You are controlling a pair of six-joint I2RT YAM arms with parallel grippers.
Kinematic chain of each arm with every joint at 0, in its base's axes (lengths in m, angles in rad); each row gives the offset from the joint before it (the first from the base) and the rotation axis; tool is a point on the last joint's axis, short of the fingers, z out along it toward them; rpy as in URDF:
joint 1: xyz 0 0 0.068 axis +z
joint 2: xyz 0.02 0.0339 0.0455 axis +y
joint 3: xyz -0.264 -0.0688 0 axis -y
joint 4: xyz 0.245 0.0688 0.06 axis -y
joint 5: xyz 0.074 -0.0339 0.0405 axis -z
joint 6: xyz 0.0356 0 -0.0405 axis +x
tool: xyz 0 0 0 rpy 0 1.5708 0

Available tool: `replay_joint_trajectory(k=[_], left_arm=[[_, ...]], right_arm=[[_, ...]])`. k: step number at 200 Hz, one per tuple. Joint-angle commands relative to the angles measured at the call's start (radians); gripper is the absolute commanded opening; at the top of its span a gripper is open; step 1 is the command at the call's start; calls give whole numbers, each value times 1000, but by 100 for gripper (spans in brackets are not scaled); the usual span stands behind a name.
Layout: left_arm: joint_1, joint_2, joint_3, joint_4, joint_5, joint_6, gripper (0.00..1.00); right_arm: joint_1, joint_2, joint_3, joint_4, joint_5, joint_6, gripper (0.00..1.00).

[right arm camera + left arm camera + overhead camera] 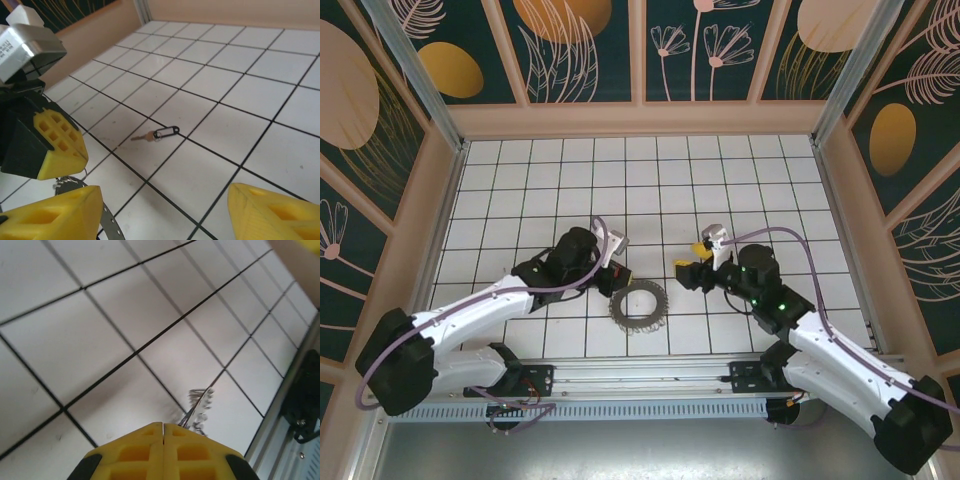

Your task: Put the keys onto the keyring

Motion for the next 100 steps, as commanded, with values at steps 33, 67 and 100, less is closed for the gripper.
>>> replay_joint_trajectory(k=[33, 67, 100], left_arm=[[-6, -101, 24, 7, 163, 254, 0], [-5, -105, 51, -34, 236, 361, 0], [-6, -141, 77, -38, 280, 425, 0]], right_arm=[[0, -98, -14, 74, -154, 5, 65], [23, -124, -23, 138, -223, -1, 65], [88, -92, 11, 144, -259, -44, 64]])
